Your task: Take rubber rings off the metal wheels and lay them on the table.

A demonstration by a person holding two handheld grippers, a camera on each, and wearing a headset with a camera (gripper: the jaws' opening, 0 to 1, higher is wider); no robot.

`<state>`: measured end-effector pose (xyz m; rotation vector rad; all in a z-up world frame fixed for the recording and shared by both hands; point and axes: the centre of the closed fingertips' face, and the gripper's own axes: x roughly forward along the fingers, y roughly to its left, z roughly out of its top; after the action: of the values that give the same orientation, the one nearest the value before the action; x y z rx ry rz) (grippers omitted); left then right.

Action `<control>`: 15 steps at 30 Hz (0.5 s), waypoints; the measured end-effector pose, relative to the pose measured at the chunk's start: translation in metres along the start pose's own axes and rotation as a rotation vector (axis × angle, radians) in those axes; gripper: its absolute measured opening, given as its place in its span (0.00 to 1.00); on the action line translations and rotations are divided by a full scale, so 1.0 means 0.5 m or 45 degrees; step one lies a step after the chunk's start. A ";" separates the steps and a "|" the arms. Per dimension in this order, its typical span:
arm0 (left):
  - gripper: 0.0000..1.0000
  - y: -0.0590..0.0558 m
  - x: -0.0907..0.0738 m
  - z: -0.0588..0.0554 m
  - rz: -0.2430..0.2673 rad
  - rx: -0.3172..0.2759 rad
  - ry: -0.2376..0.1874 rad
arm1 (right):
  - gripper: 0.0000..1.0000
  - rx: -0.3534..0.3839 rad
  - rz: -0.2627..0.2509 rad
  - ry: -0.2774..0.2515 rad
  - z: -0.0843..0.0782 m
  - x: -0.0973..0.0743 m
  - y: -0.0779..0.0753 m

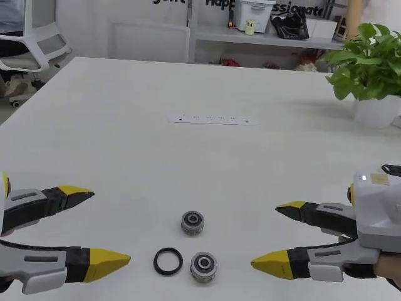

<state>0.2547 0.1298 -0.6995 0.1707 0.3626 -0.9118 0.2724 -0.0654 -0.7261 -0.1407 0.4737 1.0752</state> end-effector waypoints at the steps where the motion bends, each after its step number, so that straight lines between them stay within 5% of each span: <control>1: 0.77 0.001 -0.001 -0.002 0.000 0.000 0.003 | 0.78 0.003 -0.002 -0.006 0.002 0.000 0.000; 15: 0.76 -0.005 0.003 0.009 0.004 0.022 -0.012 | 0.77 0.006 -0.017 -0.024 0.012 -0.004 0.000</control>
<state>0.2548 0.1258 -0.6960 0.1827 0.3461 -0.9128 0.2733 -0.0648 -0.7197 -0.1293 0.4581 1.0612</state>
